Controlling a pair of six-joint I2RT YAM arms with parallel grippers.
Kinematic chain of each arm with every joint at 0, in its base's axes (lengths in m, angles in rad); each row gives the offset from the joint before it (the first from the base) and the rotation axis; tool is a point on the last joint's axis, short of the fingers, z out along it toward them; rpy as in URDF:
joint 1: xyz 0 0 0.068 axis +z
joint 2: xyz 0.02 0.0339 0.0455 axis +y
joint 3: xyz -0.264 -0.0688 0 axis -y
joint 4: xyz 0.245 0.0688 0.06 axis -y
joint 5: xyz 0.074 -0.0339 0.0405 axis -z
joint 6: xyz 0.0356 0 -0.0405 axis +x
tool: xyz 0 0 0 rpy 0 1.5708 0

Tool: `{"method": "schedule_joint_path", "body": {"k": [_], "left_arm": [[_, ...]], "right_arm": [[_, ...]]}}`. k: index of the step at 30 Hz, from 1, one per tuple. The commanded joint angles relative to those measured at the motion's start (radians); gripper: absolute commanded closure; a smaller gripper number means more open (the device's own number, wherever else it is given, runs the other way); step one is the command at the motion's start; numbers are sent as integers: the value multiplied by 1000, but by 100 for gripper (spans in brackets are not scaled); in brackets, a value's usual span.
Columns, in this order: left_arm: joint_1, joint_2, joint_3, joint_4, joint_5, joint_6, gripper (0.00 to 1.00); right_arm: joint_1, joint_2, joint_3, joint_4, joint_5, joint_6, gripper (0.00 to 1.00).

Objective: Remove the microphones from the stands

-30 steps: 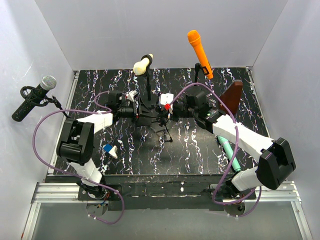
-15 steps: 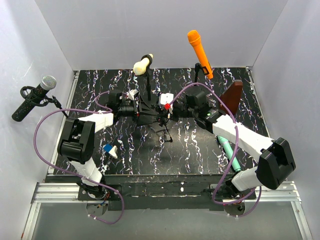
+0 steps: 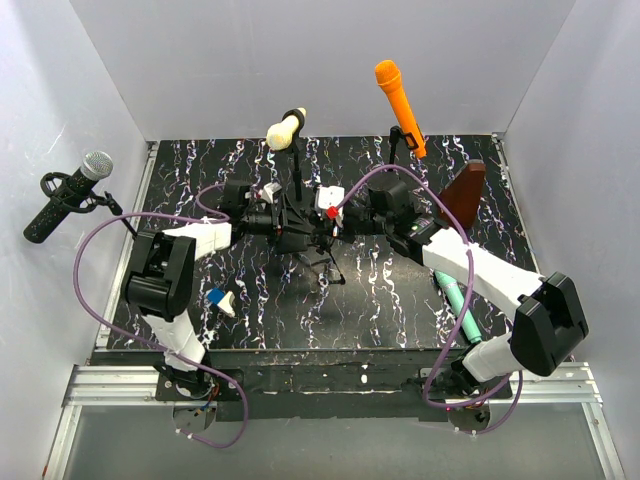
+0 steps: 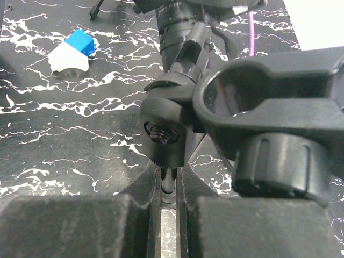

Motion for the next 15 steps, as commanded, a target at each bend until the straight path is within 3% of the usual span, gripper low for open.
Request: {"method": "schedule_joint_path", "body": {"k": [1,10,15], "left_arm": [[-3,29,10,-107,-50,62,29],[5,79,30,-181,-135,116,26],[22,45,88,-407,-201,346,25]], "right_arm": [[-7,11,24,-68,-8,31,99],[-10,6,19,-71,-6,31,99],[-28,-1,44,-98,12,78,99]]}}
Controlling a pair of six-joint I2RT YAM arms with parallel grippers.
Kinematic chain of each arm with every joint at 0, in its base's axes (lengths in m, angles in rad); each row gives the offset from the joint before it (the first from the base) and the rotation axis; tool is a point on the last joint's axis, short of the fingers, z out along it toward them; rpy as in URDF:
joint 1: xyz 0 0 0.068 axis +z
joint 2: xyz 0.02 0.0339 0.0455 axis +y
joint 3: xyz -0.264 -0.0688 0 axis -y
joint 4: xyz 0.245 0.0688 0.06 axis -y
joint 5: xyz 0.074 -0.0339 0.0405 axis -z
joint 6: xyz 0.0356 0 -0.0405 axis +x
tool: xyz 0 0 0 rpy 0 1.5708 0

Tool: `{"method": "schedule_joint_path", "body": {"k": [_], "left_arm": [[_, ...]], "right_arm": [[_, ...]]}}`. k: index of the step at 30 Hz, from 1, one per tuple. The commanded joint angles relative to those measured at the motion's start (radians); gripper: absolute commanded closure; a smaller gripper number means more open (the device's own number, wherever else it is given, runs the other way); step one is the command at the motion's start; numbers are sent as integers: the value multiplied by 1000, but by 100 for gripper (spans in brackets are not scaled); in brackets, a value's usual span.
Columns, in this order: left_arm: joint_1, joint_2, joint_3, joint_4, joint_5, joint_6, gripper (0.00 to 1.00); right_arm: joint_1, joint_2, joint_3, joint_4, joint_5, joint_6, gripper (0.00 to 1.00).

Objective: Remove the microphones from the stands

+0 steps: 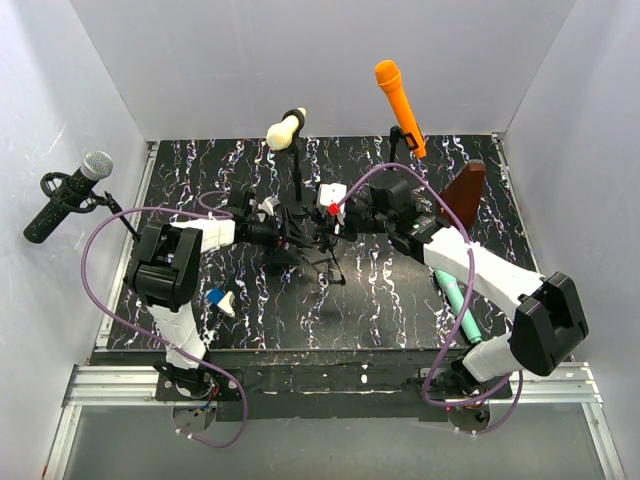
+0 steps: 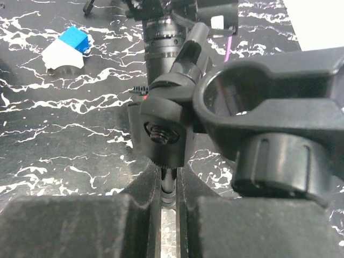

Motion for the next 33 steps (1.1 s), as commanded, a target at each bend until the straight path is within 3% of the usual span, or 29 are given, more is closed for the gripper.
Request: {"method": "schedule_joint_path", "body": {"k": [1,5,10,15,20,26,33], "left_arm": [[15,-61,76,-223,-79,259,25],[24,-122,59,-280,-142,400,24],[43,-187,56,-306,-144,470,23],[49,-225,83,-338,-136,545,23],[55,-257,85,-370,-144,605,22],[59,-302,103,-419,-153,672,23],[58,-346,148,-520,-188,761,23]], "right_arm": [[-28,-3,49,-110,7,94,99],[-63,-8,48,-123,31,178,98],[-137,22,103,-199,4,321,65],[-166,-73,45,-257,4,249,48],[-169,-208,-59,-326,42,137,43],[-186,-327,-92,-405,64,123,42],[-188,-210,31,-400,45,192,39]]}}
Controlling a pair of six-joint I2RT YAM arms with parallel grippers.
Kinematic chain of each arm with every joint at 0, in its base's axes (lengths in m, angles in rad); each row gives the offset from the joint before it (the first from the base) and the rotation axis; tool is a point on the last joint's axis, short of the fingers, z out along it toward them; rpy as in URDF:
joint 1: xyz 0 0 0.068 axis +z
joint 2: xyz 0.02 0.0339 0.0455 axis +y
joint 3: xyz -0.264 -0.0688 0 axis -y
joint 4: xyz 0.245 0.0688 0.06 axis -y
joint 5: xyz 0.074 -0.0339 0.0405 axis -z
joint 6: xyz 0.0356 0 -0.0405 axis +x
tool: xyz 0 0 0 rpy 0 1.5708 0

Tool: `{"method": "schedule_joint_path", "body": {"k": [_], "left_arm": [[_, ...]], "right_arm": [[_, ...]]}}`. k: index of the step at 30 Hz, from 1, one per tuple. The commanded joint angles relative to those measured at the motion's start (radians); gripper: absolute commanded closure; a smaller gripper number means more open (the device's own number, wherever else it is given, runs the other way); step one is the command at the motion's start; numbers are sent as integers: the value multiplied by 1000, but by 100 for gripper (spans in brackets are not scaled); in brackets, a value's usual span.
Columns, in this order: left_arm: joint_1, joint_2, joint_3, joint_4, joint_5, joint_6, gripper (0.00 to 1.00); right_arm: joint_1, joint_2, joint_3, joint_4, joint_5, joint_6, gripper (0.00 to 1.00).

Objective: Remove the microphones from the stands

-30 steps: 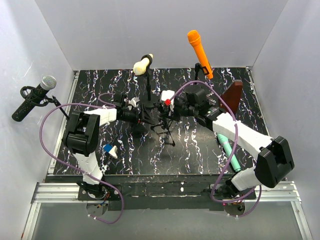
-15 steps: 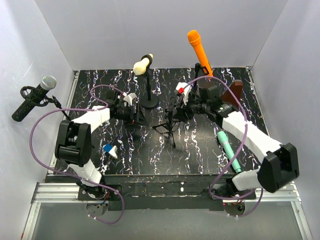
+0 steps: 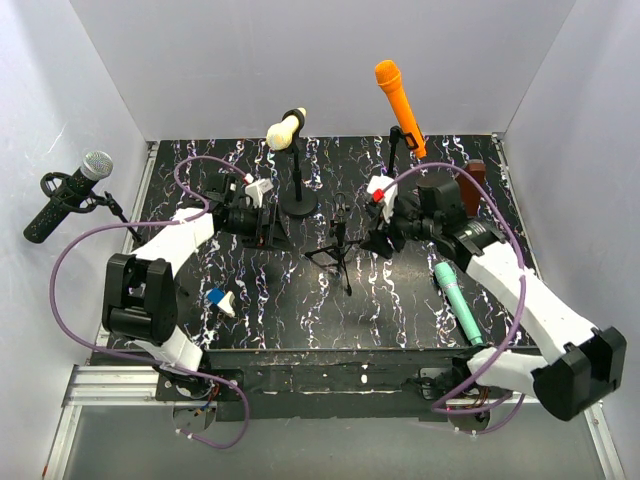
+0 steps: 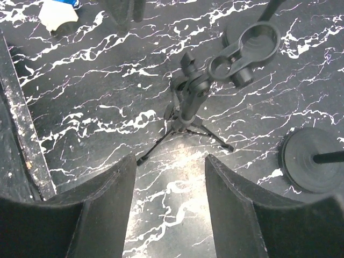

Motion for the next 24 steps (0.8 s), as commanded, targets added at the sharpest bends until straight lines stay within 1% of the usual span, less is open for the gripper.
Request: {"method": "schedule_joint_path", "body": {"k": [1,4,7,12,14,15,16,21,22,24], "left_arm": [[5,-92,43,-70,-31,74,23],[5,-109,49,-99,-45,74,23],[6,-122,54,-128,-62,88,23],[6,-153,48,-142,-85,96,23],[5,-165,40,-145,-93,96,23],[5,-173,37,-146,-97,96,23],[5,-178,36,-151,-103,126,23],[5,-185,39,-174,-122,154,23],[5,-184,40,-176,-125,159,23],[5,-182,39,-176,-125,160,23]], "right_arm": [[-2,95,89,43,-14,56,37],[30,143,82,145,29,102,36],[49,224,124,173,84,159,36],[57,330,158,225,57,212,38],[63,353,158,256,47,222,42],[66,364,158,271,46,229,45],[70,376,159,293,50,235,49],[80,408,170,337,61,251,75],[83,416,174,340,64,251,82],[84,425,182,345,67,254,89]]}}
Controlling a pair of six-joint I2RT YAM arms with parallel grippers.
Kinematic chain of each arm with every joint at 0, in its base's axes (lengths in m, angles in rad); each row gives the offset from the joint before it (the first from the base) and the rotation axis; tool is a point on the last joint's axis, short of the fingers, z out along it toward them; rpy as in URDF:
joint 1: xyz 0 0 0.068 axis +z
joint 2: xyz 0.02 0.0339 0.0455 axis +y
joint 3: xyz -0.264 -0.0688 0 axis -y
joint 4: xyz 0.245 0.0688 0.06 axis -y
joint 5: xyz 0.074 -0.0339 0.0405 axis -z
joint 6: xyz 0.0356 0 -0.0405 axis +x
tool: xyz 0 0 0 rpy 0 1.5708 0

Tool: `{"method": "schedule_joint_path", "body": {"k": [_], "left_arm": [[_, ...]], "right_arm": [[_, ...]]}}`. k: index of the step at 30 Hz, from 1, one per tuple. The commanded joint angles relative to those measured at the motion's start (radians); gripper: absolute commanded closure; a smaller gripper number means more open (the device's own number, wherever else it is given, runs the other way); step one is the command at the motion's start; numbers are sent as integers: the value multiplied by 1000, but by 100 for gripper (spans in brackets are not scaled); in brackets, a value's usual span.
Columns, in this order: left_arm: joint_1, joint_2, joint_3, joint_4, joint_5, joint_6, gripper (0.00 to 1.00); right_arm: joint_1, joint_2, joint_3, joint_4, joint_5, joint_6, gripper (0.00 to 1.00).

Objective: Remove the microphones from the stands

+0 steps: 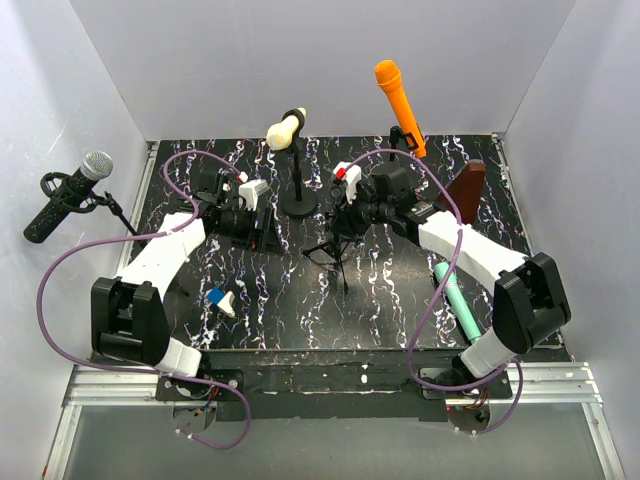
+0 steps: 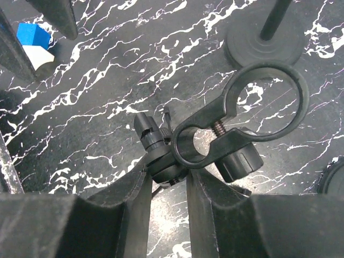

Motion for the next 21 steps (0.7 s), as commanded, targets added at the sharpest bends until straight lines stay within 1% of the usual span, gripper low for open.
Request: {"method": "schedule_joint_path", "body": {"k": [1,6,8,10,15,19,21], "left_arm": [[5,-45,19,-14,-15,37,23],[6,-39,22,-12,-15,38,23],[6,-37,22,-11,-15,38,23],[6,-37,24,-11,-20,38,23],[8,-46,39,12,-28,46,23],[5,-60,51,128,-61,29,23],[6,-100,13,291,-78,-3,23]], "right_arm": [[11,18,59,89,9,25,91],[11,33,79,133,78,22,99],[8,38,90,144,109,4,99],[3,43,90,201,132,-33,99],[-33,98,156,205,146,-55,99],[-63,122,196,182,151,-65,99],[-67,122,208,173,157,-76,99]]}}
